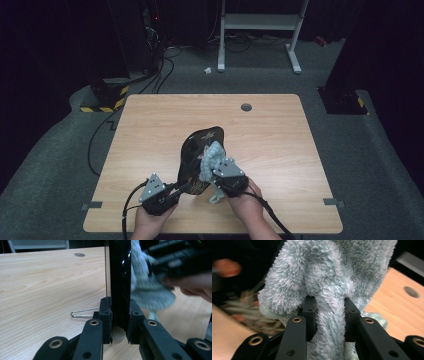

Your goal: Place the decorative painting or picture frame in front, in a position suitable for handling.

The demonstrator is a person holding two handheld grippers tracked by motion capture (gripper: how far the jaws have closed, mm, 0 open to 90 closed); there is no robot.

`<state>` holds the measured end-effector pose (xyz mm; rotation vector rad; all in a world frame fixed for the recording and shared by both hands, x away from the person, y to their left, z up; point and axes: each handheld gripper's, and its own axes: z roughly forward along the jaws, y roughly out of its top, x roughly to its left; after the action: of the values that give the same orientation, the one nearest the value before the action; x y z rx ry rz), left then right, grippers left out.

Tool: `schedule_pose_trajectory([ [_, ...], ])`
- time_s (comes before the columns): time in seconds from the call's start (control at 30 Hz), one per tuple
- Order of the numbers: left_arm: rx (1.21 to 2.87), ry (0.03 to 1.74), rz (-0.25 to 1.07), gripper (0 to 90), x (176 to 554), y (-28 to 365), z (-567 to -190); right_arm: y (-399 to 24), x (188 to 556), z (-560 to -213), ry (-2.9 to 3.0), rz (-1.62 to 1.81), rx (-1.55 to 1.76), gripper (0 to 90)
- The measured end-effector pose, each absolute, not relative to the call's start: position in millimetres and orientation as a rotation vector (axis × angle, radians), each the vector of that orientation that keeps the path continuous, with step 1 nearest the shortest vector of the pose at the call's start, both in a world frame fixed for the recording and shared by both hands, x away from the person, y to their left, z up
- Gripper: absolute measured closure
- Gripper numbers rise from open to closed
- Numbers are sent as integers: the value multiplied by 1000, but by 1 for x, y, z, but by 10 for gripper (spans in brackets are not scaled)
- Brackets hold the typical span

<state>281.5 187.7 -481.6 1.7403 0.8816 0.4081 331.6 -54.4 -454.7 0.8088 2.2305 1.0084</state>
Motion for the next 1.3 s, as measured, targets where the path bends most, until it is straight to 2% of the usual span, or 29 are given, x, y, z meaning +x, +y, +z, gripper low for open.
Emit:
schedule_pose_trajectory([
  [0.33,1741,878,404,779,282,188,-482,-47,317,-464,2265,1018,762,698],
  [0.67,1741,880,399,777,282,188,-482,-80,368,-448,2176,1027,972,699],
  [0.87,1737,882,395,774,282,187,-482,-87,385,-445,2164,971,1030,698],
  [1.3,1734,882,397,771,282,187,-483,-84,372,-493,2273,930,1079,698],
])
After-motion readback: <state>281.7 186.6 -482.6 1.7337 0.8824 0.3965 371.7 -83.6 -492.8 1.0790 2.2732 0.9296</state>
